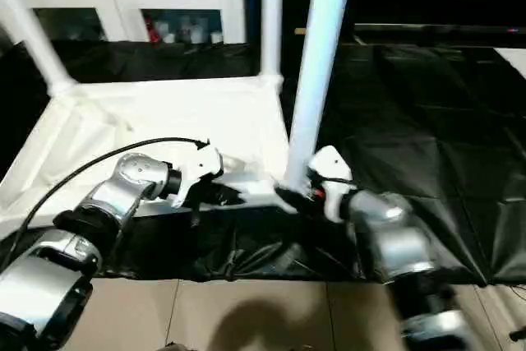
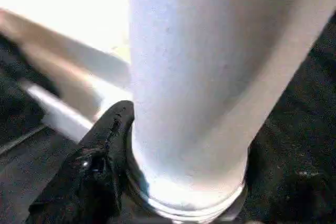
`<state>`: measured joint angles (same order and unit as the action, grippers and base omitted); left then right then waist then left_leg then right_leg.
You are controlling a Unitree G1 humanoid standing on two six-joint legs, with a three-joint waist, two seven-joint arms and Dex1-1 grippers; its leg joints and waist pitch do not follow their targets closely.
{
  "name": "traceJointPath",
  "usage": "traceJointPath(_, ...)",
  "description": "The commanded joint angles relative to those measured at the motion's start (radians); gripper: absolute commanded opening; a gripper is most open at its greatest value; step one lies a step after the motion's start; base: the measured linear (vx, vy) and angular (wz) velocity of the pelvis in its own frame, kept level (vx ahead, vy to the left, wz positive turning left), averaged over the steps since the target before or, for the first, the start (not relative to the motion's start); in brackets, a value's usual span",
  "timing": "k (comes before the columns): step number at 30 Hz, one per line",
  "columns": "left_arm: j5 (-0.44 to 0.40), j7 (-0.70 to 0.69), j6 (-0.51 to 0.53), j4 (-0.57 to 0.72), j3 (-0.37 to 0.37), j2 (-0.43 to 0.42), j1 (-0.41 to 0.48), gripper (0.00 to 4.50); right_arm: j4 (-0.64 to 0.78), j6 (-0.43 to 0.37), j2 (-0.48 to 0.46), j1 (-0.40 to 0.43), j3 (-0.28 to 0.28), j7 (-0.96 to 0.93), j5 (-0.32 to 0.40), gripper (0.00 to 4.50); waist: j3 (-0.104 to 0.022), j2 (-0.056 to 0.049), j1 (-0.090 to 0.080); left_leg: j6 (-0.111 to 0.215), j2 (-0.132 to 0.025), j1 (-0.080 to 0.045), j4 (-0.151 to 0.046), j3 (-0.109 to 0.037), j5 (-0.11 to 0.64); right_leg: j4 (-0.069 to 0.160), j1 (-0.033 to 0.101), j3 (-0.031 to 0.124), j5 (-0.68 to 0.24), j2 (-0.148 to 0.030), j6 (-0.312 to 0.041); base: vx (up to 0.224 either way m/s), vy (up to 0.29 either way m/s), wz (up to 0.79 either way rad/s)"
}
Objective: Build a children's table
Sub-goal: Rotate leg to tighten
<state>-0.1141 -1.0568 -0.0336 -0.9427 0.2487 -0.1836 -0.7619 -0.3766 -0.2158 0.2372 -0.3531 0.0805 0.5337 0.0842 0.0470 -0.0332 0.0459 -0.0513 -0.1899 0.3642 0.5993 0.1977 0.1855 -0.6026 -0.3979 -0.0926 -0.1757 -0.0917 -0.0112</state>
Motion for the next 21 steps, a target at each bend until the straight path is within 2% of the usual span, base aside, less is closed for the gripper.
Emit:
traceJointPath(1, -0.002, 0.117, 0.038, 0.018, 0.02, 0.118, 0.022, 0.0, -0.002, -0.051, -0.13, -0.001, 0.069, -0.108, -0.016, 2.74, -0.05, 0.015, -0.001, 0.027, -0.038, -0.01, -0.081, -0.03, 0.297, 0.109, 0.035, 0.047, -0.499, -0.067, -0.142, 0.0, 0.0, 0.0)
traceJointPath(3, -0.009, 0.158, 0.04, 0.02, 0.025, 0.152, 0.023, 0.0, -0.004, -0.042, -0.175, -0.011, 0.086, -0.138, -0.024, 2.74, -0.05, 0.012, -0.007, 0.016, -0.039, -0.018, -0.085, -0.033, 0.335, 0.117, 0.03, 0.044, -0.516, -0.066, -0.127, 0.0, 0.0, 0.0)
traceJointPath(4, -0.011, 0.166, 0.038, 0.022, 0.029, 0.161, 0.025, 0.0, -0.009, -0.036, -0.185, -0.018, 0.097, -0.152, -0.04, 2.74, -0.05, 0.013, -0.009, 0.018, -0.039, -0.018, -0.086, -0.033, 0.343, 0.119, 0.032, 0.043, -0.518, -0.066, -0.123, 0.0, 0.0, 0.0)
traceJointPath(5, -0.019, 0.182, 0.03, 0.026, 0.034, 0.167, 0.027, 0.0, -0.016, -0.028, -0.2, -0.024, 0.111, -0.167, -0.057, 2.74, -0.05, 0.007, -0.011, 0.021, -0.038, -0.018, -0.087, -0.034, 0.358, 0.121, 0.031, 0.044, -0.519, -0.067, -0.119, 0.0, 0.0, 0.0)
traceJointPath(6, -0.023, 0.191, 0.028, 0.03, 0.038, 0.17, 0.03, 0.0, -0.018, -0.025, -0.208, -0.026, 0.115, -0.177, -0.067, 3.08, -0.05, 0.008, -0.013, 0.021, -0.039, -0.019, -0.088, -0.034, 0.367, 0.122, 0.029, 0.044, -0.52, -0.066, -0.118, 0.0, 0.0, 0.0)
traceJointPath(8, -0.026, 0.181, 0.022, 0.055, 0.045, 0.17, 0.044, 0.0, -0.006, -0.003, -0.214, -0.021, 0.134, -0.172, -0.086, 3.42, -0.044, 0.008, -0.021, 0.018, -0.036, -0.024, -0.091, -0.036, 0.415, 0.132, 0.029, 0.038, -0.573, -0.066, -0.098, 0.0, 0.0, 0.0)
traceJointPath(9, -0.024, 0.179, 0.025, 0.063, 0.044, 0.169, 0.048, 0.0, 0.0, 0.001, -0.213, -0.017, 0.132, -0.171, -0.084, 3.42, -0.044, 0.007, -0.021, 0.017, -0.035, -0.028, -0.092, -0.037, 0.424, 0.136, 0.03, 0.036, -0.588, -0.068, -0.092, 0.0, 0.0, 0.0)
traceJointPath(11, -0.026, 0.156, 0.007, 0.081, 0.044, 0.15, 0.059, 0.0, 0.019, 0.013, -0.198, -0.012, 0.093, -0.139, -0.054, 3.49, -0.048, 0.011, -0.021, 0.024, -0.036, -0.021, -0.097, -0.041, 0.397, 0.135, 0.037, 0.041, -0.574, -0.072, -0.081, 0.0, 0.0, 0.0)
traceJointPath(13, -0.027, 0.123, -0.023, 0.089, 0.047, 0.131, 0.067, 0.0, 0.031, 0.034, -0.171, -0.01, 0.076, -0.105, -0.04, 3.67, -0.05, 0.01, -0.019, 0.029, -0.038, -0.023, -0.097, -0.038, 0.382, 0.131, 0.033, 0.046, -0.534, -0.071, -0.096, 0.0, 0.0, 0.0)
traceJointPath(14, -0.024, 0.094, -0.037, 0.093, 0.046, 0.112, 0.075, 0.0, 0.042, 0.055, -0.134, -0.009, 0.066, -0.061, -0.027, 3.8, -0.053, 0.012, -0.017, 0.037, -0.038, -0.019, -0.097, -0.038, 0.368, 0.126, 0.038, 0.048, -0.502, -0.071, -0.106, 0.0, 0.0, 0.0)
traceJointPath(15, -0.024, 0.094, -0.037, 0.093, 0.046, 0.112, 0.075, 0.0, 0.042, 0.055, -0.134, -0.009, 0.066, -0.061, -0.027, 3.8, -0.054, 0.012, -0.016, 0.041, -0.039, -0.017, -0.098, -0.037, 0.36, 0.124, 0.04, 0.05, -0.48, -0.072, -0.112, 0.0, 0.0, 0.0)
traceJointPath(16, -0.017, 0.071, -0.055, 0.096, 0.044, 0.1, 0.08, 0.0, 0.049, 0.069, -0.107, -0.007, 0.064, -0.023, -0.018, 3.92, -0.055, 0.012, -0.014, 0.049, -0.041, -0.015, -0.096, -0.035, 0.334, 0.118, 0.041, 0.053, -0.425, -0.071, -0.13, 0.0, 0.0, 0.0)
traceJointPath(18, -0.006, 0.042, -0.067, 0.097, 0.032, 0.078, 0.086, 0.0, 0.062, 0.091, -0.052, -0.001, 0.064, 0.067, -0.003, 3.92, -0.057, 0.016, -0.013, 0.069, -0.039, -0.011, -0.092, -0.029, 0.302, 0.11, 0.046, 0.055, -0.364, -0.071, -0.161, 0.0, 0.0, 0.0)
traceJointPath(21, 0.014, -0.019, -0.074, 0.098, 0.015, 0.035, 0.093, 0.0, 0.082, 0.117, 0.042, 0.014, 0.073, 0.232, 0.02, 3.92, -0.059, 0.021, -0.003, 0.101, -0.038, -0.013, -0.083, -0.021, 0.252, 0.106, 0.047, 0.058, -0.322, -0.071, -0.181, 0.0, 0.0, 0.0)
